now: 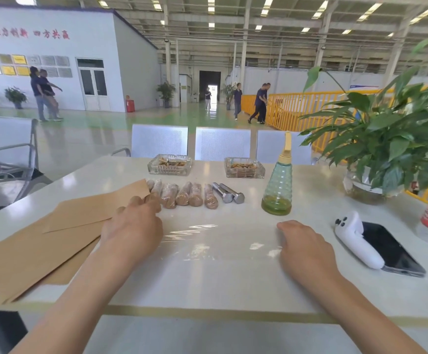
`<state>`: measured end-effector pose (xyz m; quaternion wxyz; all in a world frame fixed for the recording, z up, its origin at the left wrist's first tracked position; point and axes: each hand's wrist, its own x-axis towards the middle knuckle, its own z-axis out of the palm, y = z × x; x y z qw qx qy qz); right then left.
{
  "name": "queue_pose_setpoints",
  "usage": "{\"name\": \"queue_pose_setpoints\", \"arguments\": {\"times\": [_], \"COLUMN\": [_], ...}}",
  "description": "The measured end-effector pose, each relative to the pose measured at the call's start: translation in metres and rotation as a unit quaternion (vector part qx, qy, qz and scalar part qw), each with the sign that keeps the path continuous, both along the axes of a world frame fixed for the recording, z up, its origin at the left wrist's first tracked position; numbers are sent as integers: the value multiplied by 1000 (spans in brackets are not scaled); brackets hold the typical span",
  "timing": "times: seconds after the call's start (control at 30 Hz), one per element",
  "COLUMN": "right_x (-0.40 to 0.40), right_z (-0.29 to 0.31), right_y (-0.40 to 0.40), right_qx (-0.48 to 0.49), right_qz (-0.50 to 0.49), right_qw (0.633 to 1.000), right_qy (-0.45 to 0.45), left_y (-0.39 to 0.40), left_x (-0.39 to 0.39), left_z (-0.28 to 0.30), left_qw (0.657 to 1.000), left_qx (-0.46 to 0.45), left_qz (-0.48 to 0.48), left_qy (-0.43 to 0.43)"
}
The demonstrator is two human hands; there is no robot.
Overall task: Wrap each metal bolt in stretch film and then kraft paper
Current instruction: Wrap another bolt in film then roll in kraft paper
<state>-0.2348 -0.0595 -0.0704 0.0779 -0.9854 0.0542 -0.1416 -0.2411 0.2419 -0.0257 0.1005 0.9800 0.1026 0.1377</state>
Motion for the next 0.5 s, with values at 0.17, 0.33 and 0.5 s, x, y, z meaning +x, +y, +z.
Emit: {"name": "queue_pose_setpoints", "arguments": {"times": [0.17,0.33,0.5], "right_x": [-3,-4,-5], "right_z": [-3,-5,-8], "right_y": [-8,-15,-19], "right_qx": [-22,-28,-59], "right_qz": [4,5,12], "right_qw": [1000,999,998], "right_qy": [-7,-17,-18], "left_y": [10,16,7], "left_x": [0,5,7], "left_z": [-5,-1,-4], "left_qw": [1000,999,999], "left_qx": [-3,5,30], "left_qz": [1,45,31], "left_qy": [23,15,20]}}
